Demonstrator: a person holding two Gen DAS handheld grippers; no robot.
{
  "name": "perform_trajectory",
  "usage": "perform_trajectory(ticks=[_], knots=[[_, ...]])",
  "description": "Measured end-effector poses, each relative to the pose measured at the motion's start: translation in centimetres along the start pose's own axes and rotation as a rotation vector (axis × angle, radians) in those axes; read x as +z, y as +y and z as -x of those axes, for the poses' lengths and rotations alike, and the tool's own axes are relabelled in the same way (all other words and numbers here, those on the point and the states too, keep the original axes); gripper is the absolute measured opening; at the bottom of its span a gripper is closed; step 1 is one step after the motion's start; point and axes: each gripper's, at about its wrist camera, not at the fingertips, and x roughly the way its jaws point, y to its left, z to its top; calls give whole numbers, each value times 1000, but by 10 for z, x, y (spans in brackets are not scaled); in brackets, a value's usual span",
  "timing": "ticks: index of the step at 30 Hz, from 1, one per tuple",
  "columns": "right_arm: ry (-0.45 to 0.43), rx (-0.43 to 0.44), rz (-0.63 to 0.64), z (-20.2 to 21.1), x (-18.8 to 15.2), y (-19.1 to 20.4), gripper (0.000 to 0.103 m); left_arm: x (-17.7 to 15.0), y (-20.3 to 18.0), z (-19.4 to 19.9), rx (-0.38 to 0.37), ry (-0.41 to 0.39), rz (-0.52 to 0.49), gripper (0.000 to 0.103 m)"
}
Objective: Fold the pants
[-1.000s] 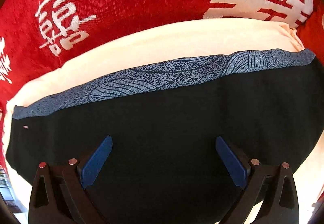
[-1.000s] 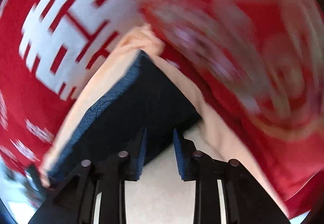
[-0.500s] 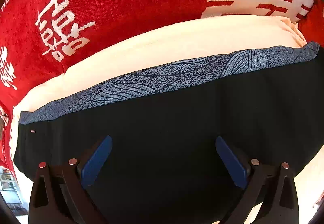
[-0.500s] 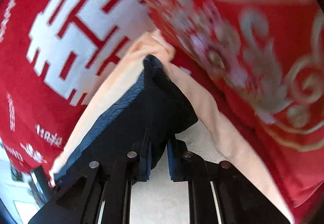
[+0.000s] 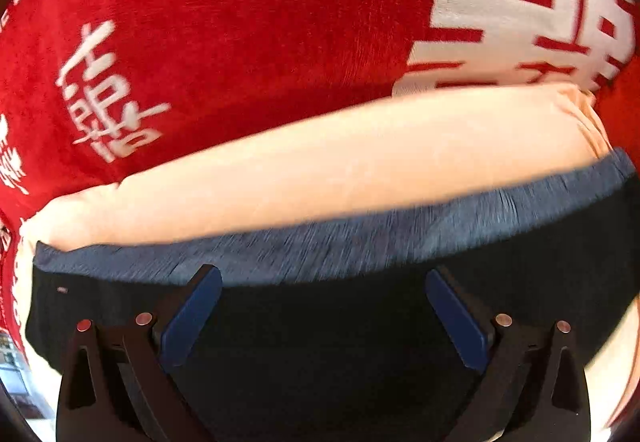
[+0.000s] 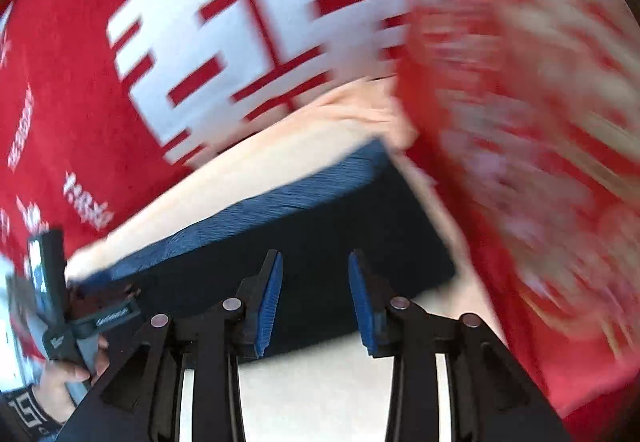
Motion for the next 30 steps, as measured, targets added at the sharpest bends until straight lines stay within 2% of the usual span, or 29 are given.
perform_trajectory(ticks=[2, 4, 5, 6, 8, 9, 11, 14, 16, 18, 25, 30], knots=[[37, -10, 47, -31, 9, 7, 38, 7, -3, -16, 19, 6, 28, 103], [99, -55, 97, -61, 11, 10, 38, 11, 3, -29, 9, 7, 74, 103], [103, -65, 107, -68, 8, 9, 37, 13, 6, -33, 3, 8, 95, 103], [72, -72, 122, -72, 13, 7, 34, 15, 11, -36, 0, 13, 111, 103], [37, -190, 145, -68, 16, 1, 34, 17, 16, -39, 3, 21, 122, 103], [22, -223, 114, -65, 19, -9, 34, 18, 18, -39, 5, 25, 122, 103], [32, -160, 26, -59, 22, -23, 34, 19, 18, -36, 20, 39, 107, 103], [38, -159, -10, -43, 17, -25, 42, 19, 16, -26, 31, 54, 78, 103], [43, -131, -34, -33, 8, -26, 52, 17, 13, -18, 18, 68, 65, 103], [51, -107, -55, -25, -4, -28, 57, 12, 8, -8, -4, 78, 49, 103], [98, -53, -147, -6, -54, -44, 57, -21, -10, 17, -49, 103, -37, 103], [104, -43, -160, -3, -68, -51, 57, -39, -20, 21, -59, 118, -60, 103]])
